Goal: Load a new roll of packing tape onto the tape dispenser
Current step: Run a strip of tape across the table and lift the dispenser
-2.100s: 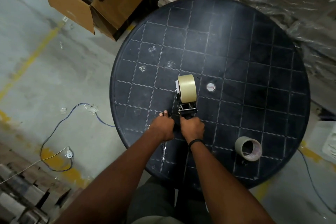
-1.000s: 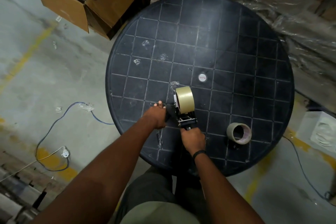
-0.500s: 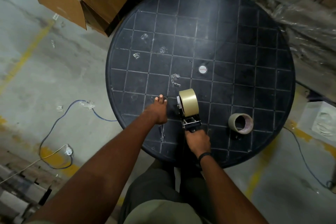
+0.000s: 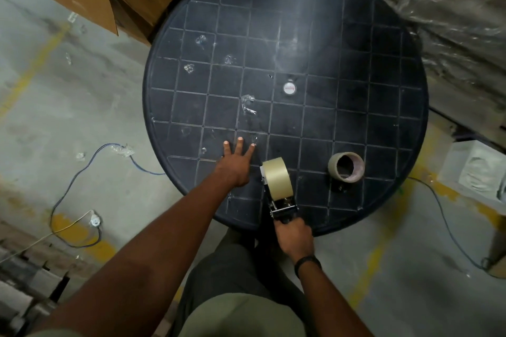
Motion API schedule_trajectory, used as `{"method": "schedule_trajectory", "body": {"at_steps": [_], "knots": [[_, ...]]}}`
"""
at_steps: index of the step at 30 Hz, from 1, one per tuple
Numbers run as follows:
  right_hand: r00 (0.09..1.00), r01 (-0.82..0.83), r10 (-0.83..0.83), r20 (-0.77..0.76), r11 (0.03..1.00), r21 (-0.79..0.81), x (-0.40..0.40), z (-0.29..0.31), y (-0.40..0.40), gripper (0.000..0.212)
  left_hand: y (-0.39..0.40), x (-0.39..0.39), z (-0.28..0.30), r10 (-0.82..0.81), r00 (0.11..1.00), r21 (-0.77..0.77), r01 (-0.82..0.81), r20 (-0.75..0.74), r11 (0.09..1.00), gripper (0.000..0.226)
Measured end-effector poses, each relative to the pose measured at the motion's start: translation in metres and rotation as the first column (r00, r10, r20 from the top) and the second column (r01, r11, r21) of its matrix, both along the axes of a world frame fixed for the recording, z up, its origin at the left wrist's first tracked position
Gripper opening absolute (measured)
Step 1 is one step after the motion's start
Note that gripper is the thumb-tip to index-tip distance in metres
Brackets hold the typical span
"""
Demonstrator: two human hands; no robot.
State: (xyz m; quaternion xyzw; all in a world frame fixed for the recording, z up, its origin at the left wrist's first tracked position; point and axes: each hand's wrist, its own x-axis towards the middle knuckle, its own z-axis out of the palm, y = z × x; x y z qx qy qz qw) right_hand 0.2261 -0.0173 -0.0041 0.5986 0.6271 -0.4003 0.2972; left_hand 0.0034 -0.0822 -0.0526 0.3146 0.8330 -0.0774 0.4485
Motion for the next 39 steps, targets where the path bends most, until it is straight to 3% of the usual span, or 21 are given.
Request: {"method": "schedule_trajectory", "body": {"at_steps": [10, 19, 28, 39], "knots": [[0.998, -0.014, 0.016, -0.059, 0.999, 0.031, 0.086, 0.002, -0.023, 0.033, -0.005, 0.057, 0.0, -0.019, 0.999, -0.004, 0.019, -0.044, 1.0, 0.103], [0.997, -0.01, 0.014, -0.077, 0.999, 0.05, 0.16, -0.01, -0.038, 0.038, -0.012, 0.129, -0.008, -0.017, 0.998, 0.069, 0.021, -0.064, 0.997, 0.099], [0.993, 0.04, -0.039, -0.114, 0.999, 0.007, 0.201, -0.018, -0.047, 0.031, -0.003, 0.183, -0.01, -0.006, 1.0, 0.058, 0.007, -0.021, 0.998, 0.071], [0.988, 0.032, -0.04, -0.15, 0.998, -0.057, 0.222, -0.027, -0.038, 0.027, -0.004, 0.197, -0.012, -0.008, 0.993, 0.05, 0.014, -0.117, 0.999, 0.099]]}}
